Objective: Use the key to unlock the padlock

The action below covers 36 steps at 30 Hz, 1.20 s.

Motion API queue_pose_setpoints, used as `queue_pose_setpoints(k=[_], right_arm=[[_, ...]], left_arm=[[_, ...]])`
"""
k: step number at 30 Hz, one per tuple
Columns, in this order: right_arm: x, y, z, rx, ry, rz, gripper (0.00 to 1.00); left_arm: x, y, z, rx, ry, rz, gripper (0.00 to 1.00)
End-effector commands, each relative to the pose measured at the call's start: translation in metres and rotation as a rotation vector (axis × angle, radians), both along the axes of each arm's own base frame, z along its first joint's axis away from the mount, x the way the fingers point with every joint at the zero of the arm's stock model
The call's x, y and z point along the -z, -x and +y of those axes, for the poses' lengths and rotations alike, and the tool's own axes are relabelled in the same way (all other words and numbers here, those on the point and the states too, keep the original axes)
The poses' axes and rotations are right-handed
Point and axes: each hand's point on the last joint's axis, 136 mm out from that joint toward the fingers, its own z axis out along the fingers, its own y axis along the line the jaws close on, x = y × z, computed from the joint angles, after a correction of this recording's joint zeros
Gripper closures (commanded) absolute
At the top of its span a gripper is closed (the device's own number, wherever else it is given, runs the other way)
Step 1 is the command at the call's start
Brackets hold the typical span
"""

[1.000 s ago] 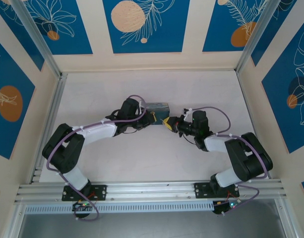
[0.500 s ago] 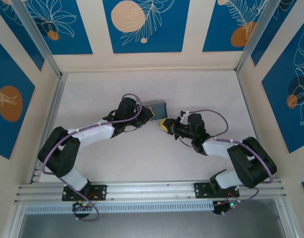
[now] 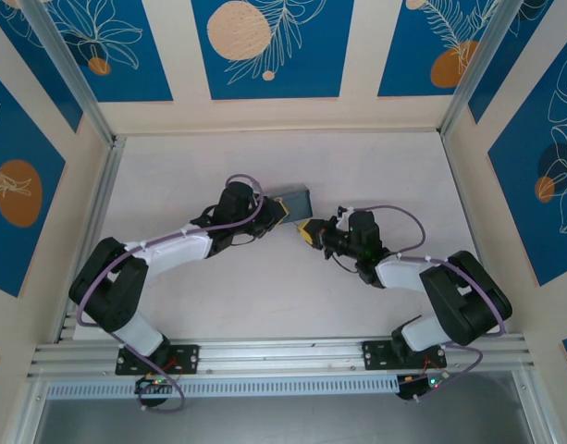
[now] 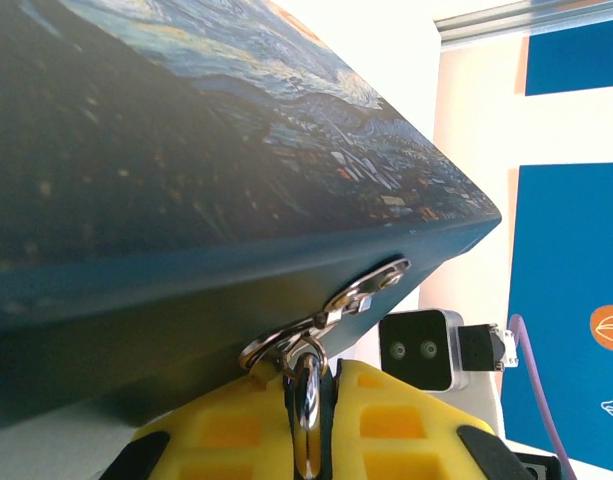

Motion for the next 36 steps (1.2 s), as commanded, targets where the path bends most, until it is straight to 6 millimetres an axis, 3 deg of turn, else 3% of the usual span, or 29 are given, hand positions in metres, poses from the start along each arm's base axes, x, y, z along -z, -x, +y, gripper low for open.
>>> queue_pose_setpoints(k=[1,36], right_arm=[[-0.013,-0.007,0.007,0.001,-0.020,-0.030,1.00],[-0.028,-0.018,0.026,-0.021,-0.066,-0.055,1.00]], left_arm=[[-0.035,-0.009,0.002,-0.020,0.062,-0.103,1.00],[-0.033,-0.008,0.002,-0.027,0.076,-0.098,1.00]])
